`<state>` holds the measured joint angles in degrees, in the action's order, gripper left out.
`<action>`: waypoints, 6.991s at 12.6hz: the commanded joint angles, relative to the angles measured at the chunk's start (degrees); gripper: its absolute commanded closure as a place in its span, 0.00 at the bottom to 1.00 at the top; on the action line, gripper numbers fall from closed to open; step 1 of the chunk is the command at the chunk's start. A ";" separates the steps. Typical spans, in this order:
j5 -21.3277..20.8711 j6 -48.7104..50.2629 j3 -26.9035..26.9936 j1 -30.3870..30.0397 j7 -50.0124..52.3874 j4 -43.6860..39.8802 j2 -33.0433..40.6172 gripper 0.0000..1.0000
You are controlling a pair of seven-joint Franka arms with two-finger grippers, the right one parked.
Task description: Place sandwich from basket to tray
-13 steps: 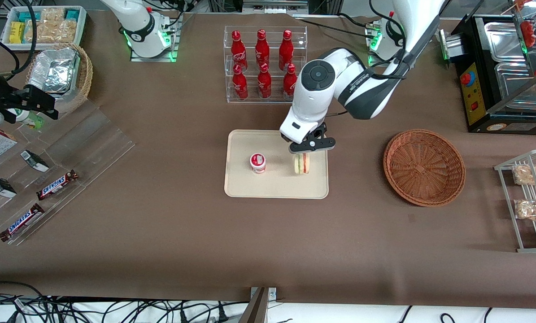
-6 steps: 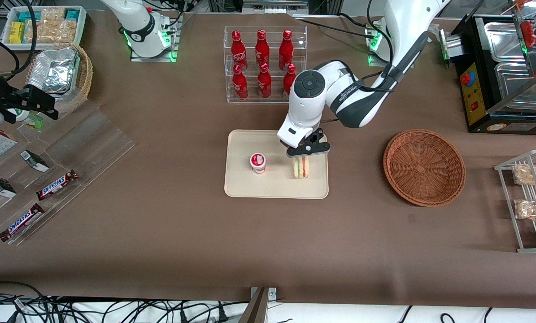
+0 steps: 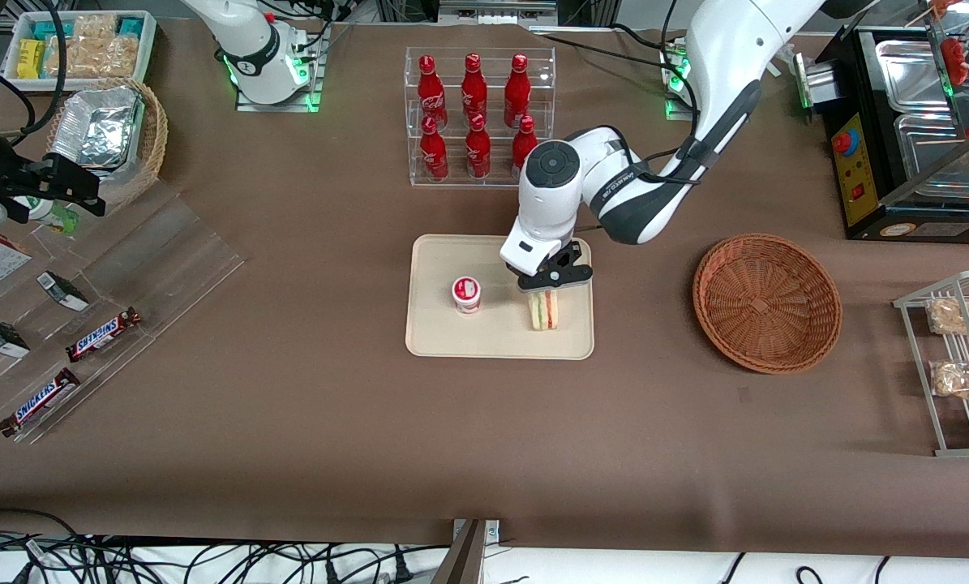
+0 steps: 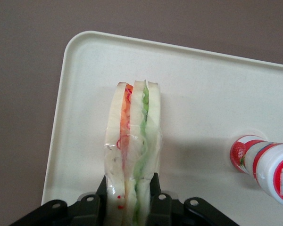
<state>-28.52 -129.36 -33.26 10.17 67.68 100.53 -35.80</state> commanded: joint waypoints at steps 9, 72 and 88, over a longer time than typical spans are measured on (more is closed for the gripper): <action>-7.70 -0.46 0.22 1.88 6.06 -0.51 -2.79 0.66; 9.24 54.56 -13.09 -32.95 -47.18 -38.74 4.49 0.00; 27.55 54.04 29.40 -10.87 -67.77 -26.62 24.19 0.00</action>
<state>-1.37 -74.46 -5.28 -1.77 1.67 72.85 -12.52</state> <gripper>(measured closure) 0.000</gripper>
